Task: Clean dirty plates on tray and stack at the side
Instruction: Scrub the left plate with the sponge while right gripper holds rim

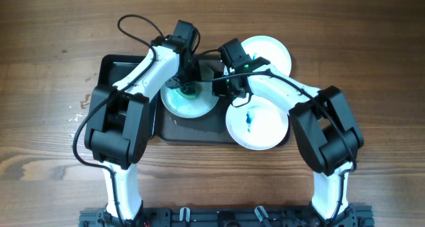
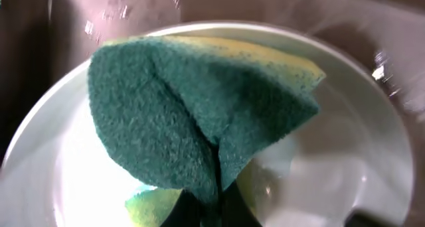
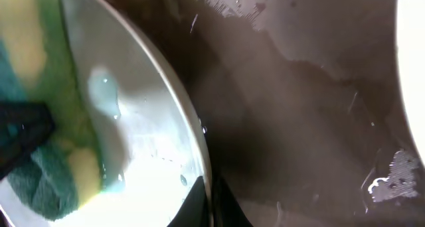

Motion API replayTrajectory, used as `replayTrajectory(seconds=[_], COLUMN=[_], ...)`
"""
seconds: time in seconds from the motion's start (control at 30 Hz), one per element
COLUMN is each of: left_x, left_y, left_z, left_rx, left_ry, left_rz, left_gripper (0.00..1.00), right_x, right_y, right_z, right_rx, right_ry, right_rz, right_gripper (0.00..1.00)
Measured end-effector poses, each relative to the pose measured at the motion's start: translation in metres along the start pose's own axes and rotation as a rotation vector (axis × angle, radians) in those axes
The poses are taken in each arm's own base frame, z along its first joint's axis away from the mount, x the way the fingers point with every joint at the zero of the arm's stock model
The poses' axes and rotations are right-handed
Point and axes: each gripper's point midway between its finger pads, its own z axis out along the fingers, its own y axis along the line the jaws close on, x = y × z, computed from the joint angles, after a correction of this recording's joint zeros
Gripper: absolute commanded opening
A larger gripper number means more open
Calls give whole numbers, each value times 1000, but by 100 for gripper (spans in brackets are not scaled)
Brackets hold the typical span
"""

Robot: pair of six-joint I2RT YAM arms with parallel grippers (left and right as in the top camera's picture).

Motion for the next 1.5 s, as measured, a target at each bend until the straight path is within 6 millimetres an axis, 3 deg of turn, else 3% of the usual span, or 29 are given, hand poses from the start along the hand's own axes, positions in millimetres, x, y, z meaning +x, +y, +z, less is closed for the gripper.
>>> replayTrajectory(seconds=[0.17, 0.43, 0.53, 0.63, 0.8, 0.87, 1.0, 1.2, 1.33, 1.5], left_x=[38, 44, 43, 49, 54, 48, 25, -11, 6, 40], left_y=[22, 24, 10, -21, -65, -68, -47, 29, 57, 42], left_z=[-6, -7, -7, -10, -13, -13, -7, -1, -4, -10], left_rx=[-99, -90, 28, 195, 324, 341, 272, 57, -21, 28], left_ry=[155, 187, 216, 254, 232, 209, 140, 47, 128, 266], left_rz=[-41, -65, -35, 41, 146, 147, 70, -101, -147, -65], left_gripper=[4, 4, 4, 4, 4, 4, 4, 4, 4, 4], right_x=[3, 3, -1, -2, -2, -3, -3, -3, -2, -1], right_y=[3, -1, -4, -4, -4, -5, -4, -2, 0, 0], right_z=[1, -1, -1, -2, 0, 0, 0, 0, 0, 0], right_rx=[-9, -125, -155, -160, -166, -166, -173, -180, -183, -181], right_ry=[10, 87, 93, 91, 93, 91, 94, 90, 94, 97], right_rz=[-7, -1, 0, 1, 1, 3, 2, -2, -5, -5], right_gripper=[4, 4, 4, 4, 4, 4, 4, 4, 4, 4])
